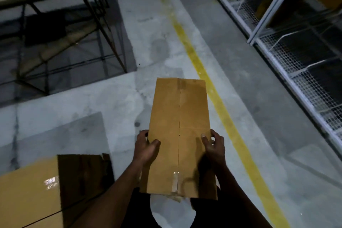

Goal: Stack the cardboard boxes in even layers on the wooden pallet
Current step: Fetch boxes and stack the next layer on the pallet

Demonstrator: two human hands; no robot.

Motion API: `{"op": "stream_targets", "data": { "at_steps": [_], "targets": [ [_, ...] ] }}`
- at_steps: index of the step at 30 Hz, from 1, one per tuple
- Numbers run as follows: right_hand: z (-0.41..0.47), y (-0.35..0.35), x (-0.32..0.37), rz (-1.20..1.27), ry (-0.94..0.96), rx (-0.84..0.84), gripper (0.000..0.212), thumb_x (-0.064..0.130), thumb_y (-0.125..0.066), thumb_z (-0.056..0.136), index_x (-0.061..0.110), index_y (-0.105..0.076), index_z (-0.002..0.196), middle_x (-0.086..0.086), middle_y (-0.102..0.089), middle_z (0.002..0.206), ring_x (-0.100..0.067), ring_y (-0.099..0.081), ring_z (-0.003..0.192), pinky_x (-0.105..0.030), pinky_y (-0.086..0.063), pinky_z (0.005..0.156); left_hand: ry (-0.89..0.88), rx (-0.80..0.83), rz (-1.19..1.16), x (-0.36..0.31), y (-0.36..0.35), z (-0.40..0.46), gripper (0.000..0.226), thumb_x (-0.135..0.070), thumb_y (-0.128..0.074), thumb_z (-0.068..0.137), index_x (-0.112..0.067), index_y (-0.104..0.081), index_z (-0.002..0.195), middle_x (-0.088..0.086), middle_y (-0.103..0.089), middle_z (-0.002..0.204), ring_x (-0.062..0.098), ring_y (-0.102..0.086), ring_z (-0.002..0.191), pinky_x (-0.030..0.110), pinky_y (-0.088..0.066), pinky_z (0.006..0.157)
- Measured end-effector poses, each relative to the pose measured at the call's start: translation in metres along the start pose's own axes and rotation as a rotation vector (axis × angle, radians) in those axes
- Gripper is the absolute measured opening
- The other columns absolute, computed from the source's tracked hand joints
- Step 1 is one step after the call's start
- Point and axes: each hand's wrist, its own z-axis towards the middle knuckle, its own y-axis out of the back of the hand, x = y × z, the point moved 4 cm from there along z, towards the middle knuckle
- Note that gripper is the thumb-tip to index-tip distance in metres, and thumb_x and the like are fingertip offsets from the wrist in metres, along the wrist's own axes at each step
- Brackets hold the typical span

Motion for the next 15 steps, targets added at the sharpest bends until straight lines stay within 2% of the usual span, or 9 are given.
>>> {"op": "stream_targets", "data": {
  "at_steps": [4, 8, 10, 13, 15],
  "targets": [
    [0.005, 0.026, 0.051, 0.041, 0.095, 0.096, 0.047, 0.037, -0.071, 0.096, 0.026, -0.059, 0.14, 0.003, -0.05, 0.132, -0.016, -0.058, 0.116, -0.039, -0.049, 0.104, -0.033, -0.061, -0.065, -0.019, 0.016, -0.03, 0.048, -0.029, -0.073, 0.087, -0.034, -0.048, 0.129, -0.01, -0.057, 0.123, 0.013, -0.061, 0.107, 0.036, -0.054, 0.086],
    [0.005, 0.047, 0.097, 0.079, 0.221, 0.208, 0.035, 0.04, -0.069, 0.097, 0.042, -0.06, 0.13, 0.008, -0.051, 0.131, -0.009, -0.059, 0.112, -0.037, -0.052, 0.097, -0.071, -0.148, -0.198, -0.036, 0.023, -0.065, 0.047, -0.027, -0.068, 0.093, -0.036, -0.044, 0.132, -0.009, -0.053, 0.131, 0.011, -0.057, 0.114, 0.033, -0.051, 0.085],
    [0.005, 0.05, 0.115, 0.093, 0.258, 0.261, 0.032, 0.041, -0.07, 0.096, 0.046, -0.059, 0.126, 0.008, -0.052, 0.132, -0.003, -0.058, 0.111, -0.035, -0.053, 0.093, -0.08, -0.199, -0.265, -0.042, 0.025, -0.081, 0.049, -0.035, -0.067, 0.09, -0.039, -0.042, 0.131, -0.007, -0.049, 0.134, 0.013, -0.056, 0.116, 0.037, -0.053, 0.089],
    [0.005, 0.046, 0.135, 0.061, 0.304, 0.367, 0.039, 0.05, -0.071, 0.092, 0.048, -0.059, 0.13, 0.009, -0.053, 0.133, -0.009, -0.059, 0.115, -0.039, -0.056, 0.094, -0.092, -0.285, -0.362, -0.045, 0.03, -0.105, 0.059, -0.051, -0.065, 0.078, -0.042, -0.041, 0.13, -0.007, -0.046, 0.135, 0.015, -0.055, 0.118, 0.042, -0.054, 0.093],
    [0.001, 0.038, 0.148, 0.043, 0.336, 0.441, 0.042, 0.054, -0.071, 0.09, 0.051, -0.058, 0.13, 0.008, -0.059, 0.132, -0.013, -0.061, 0.116, -0.041, -0.058, 0.091, -0.105, -0.338, -0.402, -0.041, 0.037, -0.122, 0.055, -0.049, -0.066, 0.079, -0.044, -0.041, 0.128, -0.008, -0.044, 0.134, 0.012, -0.054, 0.118, 0.038, -0.053, 0.09]
  ]
}}
